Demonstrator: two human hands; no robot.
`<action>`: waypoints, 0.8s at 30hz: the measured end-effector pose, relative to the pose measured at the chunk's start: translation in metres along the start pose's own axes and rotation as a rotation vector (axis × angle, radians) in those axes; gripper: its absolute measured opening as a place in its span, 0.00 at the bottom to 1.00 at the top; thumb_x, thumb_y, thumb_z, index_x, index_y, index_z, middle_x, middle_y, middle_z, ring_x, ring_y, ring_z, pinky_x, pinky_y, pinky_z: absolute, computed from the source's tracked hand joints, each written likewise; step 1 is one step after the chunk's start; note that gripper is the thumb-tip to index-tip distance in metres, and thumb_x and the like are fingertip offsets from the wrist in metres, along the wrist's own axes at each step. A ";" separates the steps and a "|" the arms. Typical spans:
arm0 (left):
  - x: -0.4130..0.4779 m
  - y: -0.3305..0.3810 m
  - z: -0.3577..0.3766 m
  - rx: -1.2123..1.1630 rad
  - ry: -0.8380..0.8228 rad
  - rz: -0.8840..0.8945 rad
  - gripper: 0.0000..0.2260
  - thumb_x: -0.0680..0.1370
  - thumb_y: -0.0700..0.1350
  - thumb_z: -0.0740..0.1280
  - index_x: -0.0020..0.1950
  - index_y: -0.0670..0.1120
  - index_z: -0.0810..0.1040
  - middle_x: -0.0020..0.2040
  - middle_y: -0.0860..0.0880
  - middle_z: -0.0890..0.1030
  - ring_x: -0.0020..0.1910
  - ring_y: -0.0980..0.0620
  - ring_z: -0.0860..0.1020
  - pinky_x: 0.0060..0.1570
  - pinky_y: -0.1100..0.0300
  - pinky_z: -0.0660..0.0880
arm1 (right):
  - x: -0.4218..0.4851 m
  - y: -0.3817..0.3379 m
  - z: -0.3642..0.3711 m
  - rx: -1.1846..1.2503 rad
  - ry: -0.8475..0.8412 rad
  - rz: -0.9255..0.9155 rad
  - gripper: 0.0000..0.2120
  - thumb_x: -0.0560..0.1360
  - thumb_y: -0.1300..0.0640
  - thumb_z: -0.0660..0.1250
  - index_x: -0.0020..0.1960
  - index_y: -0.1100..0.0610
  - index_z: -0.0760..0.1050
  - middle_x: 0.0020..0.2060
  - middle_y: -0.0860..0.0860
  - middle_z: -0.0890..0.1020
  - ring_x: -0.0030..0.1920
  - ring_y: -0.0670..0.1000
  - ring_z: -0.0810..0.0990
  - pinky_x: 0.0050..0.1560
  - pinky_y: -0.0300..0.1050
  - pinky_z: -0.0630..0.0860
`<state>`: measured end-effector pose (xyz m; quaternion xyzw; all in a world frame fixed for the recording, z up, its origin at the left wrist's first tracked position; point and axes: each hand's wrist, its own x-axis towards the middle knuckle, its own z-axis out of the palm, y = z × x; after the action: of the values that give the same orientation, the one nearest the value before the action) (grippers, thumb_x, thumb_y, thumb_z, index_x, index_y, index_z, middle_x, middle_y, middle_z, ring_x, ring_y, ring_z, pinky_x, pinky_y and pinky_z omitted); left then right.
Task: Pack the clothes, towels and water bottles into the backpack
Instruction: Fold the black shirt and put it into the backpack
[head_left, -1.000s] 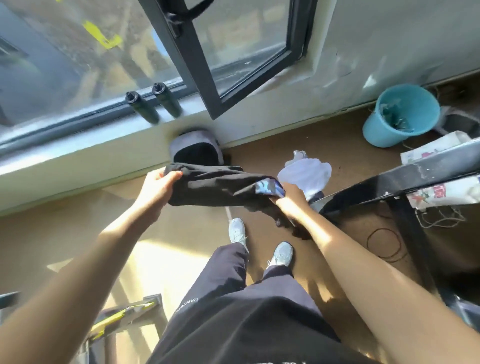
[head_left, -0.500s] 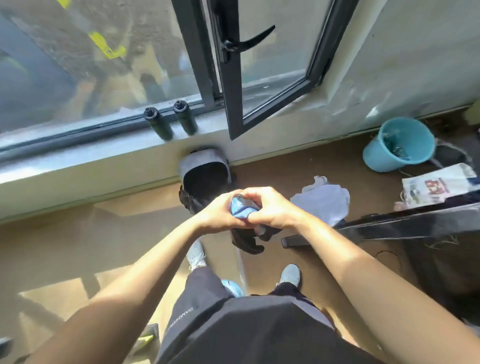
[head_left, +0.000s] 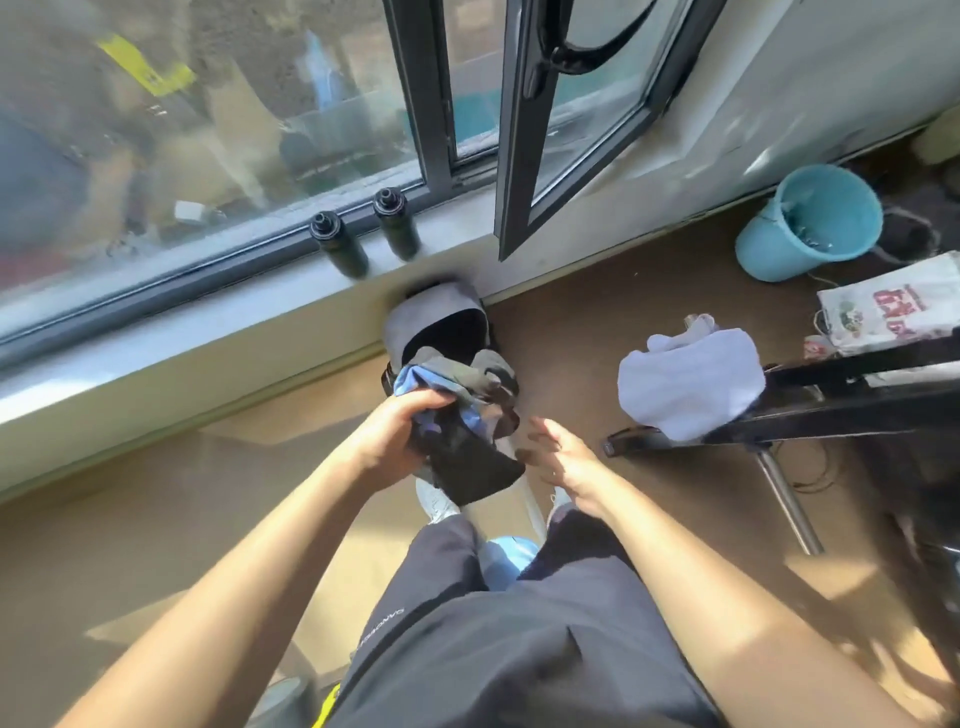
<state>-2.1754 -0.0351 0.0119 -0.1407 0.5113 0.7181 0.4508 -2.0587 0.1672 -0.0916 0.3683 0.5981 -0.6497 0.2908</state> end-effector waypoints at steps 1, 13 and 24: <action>-0.006 0.002 -0.006 -0.033 -0.028 0.008 0.10 0.67 0.39 0.71 0.46 0.44 0.88 0.45 0.46 0.88 0.45 0.49 0.87 0.46 0.58 0.82 | 0.008 -0.003 0.010 -0.008 -0.027 -0.033 0.31 0.75 0.54 0.75 0.74 0.44 0.68 0.66 0.43 0.73 0.66 0.50 0.72 0.61 0.45 0.72; -0.036 -0.033 -0.029 0.176 0.068 0.132 0.18 0.61 0.38 0.78 0.50 0.46 0.86 0.49 0.46 0.87 0.50 0.50 0.84 0.52 0.60 0.80 | 0.049 -0.080 0.013 0.097 -0.122 -0.219 0.12 0.77 0.71 0.64 0.49 0.55 0.80 0.45 0.53 0.84 0.47 0.53 0.80 0.47 0.47 0.80; -0.001 -0.101 -0.004 0.861 -0.066 -0.156 0.19 0.67 0.54 0.77 0.51 0.45 0.83 0.45 0.52 0.85 0.44 0.51 0.83 0.52 0.49 0.82 | -0.034 -0.126 -0.061 0.430 -0.293 -0.362 0.12 0.80 0.71 0.59 0.52 0.55 0.74 0.45 0.53 0.83 0.44 0.50 0.82 0.47 0.43 0.78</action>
<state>-2.0955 -0.0317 -0.0505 0.0447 0.7372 0.4072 0.5373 -2.1343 0.2403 0.0068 0.2114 0.4544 -0.8486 0.1691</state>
